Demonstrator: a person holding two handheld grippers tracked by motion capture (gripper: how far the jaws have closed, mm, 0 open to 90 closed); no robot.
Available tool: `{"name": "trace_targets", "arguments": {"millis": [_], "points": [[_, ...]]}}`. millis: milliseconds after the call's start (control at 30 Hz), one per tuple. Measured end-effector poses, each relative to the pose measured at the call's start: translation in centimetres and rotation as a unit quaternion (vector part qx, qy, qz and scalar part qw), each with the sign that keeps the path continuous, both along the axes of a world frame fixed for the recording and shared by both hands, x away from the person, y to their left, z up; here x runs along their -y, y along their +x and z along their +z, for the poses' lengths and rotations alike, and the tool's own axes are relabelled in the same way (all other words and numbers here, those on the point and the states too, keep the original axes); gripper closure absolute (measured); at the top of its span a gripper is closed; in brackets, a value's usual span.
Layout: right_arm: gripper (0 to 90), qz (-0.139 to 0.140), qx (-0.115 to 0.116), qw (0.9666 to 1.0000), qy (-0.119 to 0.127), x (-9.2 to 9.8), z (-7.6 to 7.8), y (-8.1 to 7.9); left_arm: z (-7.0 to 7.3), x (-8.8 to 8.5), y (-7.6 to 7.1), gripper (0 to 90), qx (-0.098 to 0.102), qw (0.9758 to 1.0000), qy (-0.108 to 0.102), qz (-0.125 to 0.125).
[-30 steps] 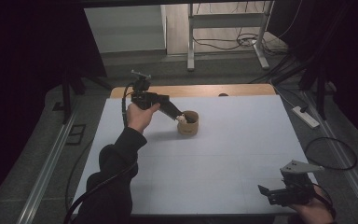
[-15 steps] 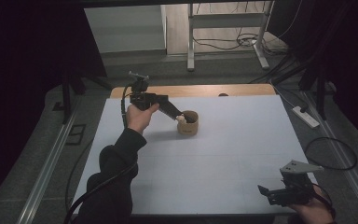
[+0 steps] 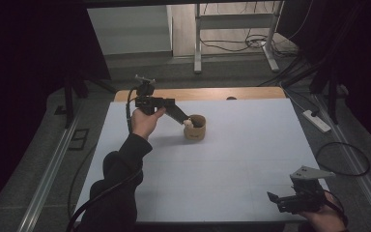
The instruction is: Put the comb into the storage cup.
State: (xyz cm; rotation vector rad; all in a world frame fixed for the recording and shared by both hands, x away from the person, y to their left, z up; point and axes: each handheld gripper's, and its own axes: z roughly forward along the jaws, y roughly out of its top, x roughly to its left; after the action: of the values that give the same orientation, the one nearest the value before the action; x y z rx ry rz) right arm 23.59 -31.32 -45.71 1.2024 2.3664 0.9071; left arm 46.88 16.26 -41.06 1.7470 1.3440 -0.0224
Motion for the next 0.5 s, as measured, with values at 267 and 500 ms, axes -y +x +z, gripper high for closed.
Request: {"name": "trace_targets", "arguments": {"millis": [267, 500], "points": [[0.0, 0.001, 0.0, 1.0, -0.001, -0.02, -0.01, 0.0, 0.09, -0.13, -0.22, 56.6, 0.017, 0.9998, 0.01, 0.004], [0.0, 0.002, -0.001, 1.0, -0.001, -0.04, -0.01, 0.0, 0.13, -0.1, -0.3, 45.9, 0.029, 0.9994, 0.018, 0.005]]}}
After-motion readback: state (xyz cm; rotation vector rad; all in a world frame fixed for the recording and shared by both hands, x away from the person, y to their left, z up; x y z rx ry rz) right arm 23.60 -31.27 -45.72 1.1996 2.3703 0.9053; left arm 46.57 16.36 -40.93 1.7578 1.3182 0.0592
